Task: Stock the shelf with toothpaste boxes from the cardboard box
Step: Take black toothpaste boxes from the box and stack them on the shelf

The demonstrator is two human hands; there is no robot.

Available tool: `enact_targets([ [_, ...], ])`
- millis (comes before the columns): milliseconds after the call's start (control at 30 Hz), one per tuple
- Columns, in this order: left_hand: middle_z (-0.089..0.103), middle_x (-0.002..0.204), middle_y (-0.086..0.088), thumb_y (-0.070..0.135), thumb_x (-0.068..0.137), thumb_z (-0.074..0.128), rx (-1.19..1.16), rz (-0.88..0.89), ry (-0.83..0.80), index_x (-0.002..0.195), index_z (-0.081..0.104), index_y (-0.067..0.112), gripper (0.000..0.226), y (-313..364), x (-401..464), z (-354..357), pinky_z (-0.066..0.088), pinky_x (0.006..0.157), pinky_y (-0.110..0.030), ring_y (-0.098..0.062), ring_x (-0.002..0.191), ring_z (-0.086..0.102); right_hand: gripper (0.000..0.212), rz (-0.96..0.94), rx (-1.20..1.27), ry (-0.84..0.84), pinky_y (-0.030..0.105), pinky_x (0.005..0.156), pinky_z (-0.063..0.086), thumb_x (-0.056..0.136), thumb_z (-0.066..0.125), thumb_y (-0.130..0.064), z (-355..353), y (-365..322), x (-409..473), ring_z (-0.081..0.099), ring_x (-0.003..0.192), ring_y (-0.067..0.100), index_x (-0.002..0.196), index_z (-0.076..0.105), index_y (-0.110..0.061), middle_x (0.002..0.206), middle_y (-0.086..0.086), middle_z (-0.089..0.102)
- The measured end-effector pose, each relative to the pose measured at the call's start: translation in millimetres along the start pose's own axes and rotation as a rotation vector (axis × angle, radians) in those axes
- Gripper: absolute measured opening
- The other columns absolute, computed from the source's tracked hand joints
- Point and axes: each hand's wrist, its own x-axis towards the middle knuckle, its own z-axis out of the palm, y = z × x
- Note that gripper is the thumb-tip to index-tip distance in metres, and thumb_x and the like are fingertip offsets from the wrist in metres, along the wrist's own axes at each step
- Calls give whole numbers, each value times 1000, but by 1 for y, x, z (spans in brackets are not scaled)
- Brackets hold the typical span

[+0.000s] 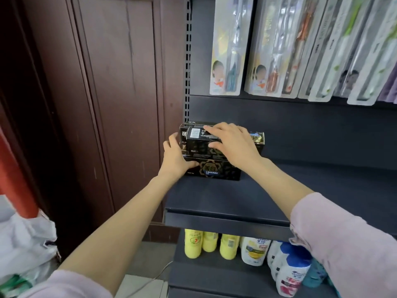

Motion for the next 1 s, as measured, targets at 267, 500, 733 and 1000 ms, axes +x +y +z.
enact_targets([
  [267,32,135,-10,15,73,80,3,101,-50,142,30,24,85,4,-2,-5,32,97,-22,-24,126,40,50,92,-86,63,39,101,30,96,47,-34,38,-12,5,39,122,22,143,33,-37,128,3,43],
  [500,46,124,-13,14,84,69,71,108,-17,132,44,21,54,8,3,-7,36,98,-28,-28,117,48,64,301,-51,113,46,114,20,86,64,-35,36,2,-14,35,132,24,140,34,-18,139,4,41],
  [733,30,144,-9,26,85,66,531,200,223,132,44,22,52,25,-8,7,33,103,-43,-29,134,26,62,255,12,66,43,115,23,86,65,-30,37,12,-21,33,134,22,141,36,-19,142,1,39],
  [1000,27,145,-19,23,86,67,442,105,148,136,41,23,56,38,-13,20,34,105,-45,-37,135,25,52,287,123,-76,45,101,37,88,63,-25,17,23,-21,27,136,31,134,38,-20,142,6,40],
])
